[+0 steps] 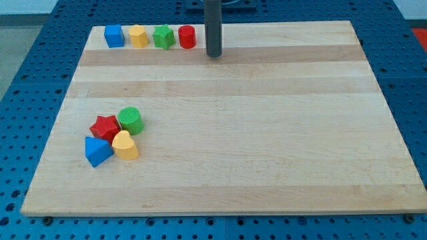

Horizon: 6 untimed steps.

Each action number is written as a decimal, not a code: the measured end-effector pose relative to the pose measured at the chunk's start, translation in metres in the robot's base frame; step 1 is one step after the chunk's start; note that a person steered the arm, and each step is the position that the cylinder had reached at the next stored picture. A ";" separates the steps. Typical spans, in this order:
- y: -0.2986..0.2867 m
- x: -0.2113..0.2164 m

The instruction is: Move the blue triangle towards top center

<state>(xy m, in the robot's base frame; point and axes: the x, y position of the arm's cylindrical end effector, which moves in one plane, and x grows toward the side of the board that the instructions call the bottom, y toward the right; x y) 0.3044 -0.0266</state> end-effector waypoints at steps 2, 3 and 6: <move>-0.102 0.041; -0.155 0.062; -0.251 0.145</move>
<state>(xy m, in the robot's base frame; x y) 0.4497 -0.2772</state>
